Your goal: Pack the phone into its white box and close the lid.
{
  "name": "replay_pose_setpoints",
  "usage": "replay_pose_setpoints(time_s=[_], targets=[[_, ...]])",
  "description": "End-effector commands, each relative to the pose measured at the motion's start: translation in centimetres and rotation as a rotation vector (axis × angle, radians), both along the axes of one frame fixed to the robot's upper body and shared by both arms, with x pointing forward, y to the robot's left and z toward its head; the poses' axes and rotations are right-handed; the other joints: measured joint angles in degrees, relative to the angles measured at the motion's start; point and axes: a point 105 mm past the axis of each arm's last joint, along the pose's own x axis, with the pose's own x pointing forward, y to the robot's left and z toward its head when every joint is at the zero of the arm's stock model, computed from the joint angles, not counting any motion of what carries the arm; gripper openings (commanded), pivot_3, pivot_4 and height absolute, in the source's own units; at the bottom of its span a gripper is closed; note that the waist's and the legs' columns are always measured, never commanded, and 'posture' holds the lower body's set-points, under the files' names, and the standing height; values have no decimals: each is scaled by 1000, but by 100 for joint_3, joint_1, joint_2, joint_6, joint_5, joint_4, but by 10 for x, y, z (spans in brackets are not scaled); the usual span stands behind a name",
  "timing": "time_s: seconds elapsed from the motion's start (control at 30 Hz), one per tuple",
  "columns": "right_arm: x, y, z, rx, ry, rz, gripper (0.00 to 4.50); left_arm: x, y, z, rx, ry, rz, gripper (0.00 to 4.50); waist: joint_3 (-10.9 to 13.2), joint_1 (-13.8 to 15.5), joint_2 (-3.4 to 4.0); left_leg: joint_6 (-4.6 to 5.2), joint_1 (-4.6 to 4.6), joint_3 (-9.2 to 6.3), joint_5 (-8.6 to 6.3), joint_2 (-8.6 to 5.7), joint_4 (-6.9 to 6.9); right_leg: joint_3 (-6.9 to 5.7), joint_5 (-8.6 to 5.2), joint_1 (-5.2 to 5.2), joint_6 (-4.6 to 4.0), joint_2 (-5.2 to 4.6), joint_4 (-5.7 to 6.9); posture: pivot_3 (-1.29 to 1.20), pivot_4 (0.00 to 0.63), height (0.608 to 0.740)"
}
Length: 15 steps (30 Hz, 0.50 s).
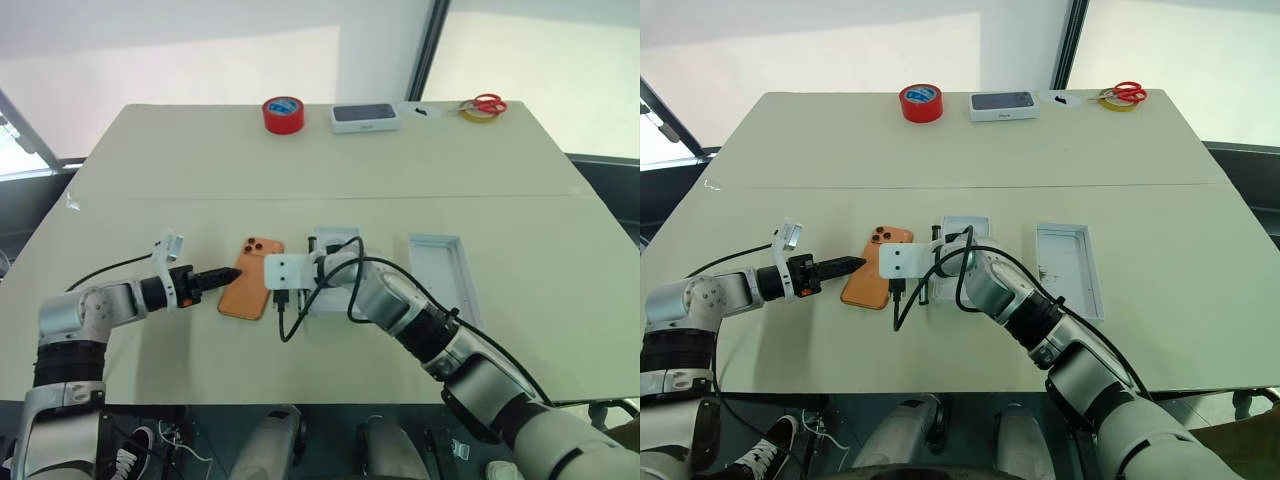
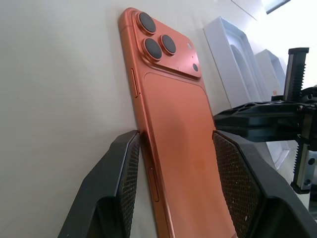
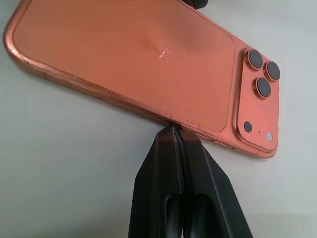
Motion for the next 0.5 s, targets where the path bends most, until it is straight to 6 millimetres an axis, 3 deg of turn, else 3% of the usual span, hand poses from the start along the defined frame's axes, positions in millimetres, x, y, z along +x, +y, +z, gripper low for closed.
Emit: replay_pose_setpoints(time_s=[0.03, 0.13, 0.23, 0.37, 0.5], targets=[[-4, 7, 2, 8, -5, 19, 43, -7, -23, -16, -18, 84, -80, 2427, 0, 0, 0, 0, 0, 0, 0, 0, 0, 0, 0, 0, 0, 0, 0, 0, 150, 740], [-7, 6, 2, 4, 7, 32, 43, 0, -18, -20, 82, 80, -47, 2427, -1, 12, 1, -2, 0, -1, 1, 0, 0, -1, 0, 0, 0, 0, 1, 0, 150, 740], [-6, 6, 1, 3, 10, 27, 43, 0, -27, -14, 101, 63, -72, 2427, -5, 14, 1, -4, 2, -3, 2, 0, 0, -2, 0, 2, 0, 0, 2, 0, 150, 740], [-4, 6, 3, 4, -4, 25, 43, -7, -45, -11, -8, 104, -104, 2427, -6, 3, 1, -4, 2, -4, 2, 0, 0, -3, 0, 3, 0, 0, 2, 0, 150, 740], [-2, 4, 3, -3, -11, 20, 43, -6, -42, -4, -101, 107, -68, 2427, -6, -16, 0, -4, 1, -5, 3, 0, 0, -3, 0, 2, 0, 1, 0, 0, 150, 740]])
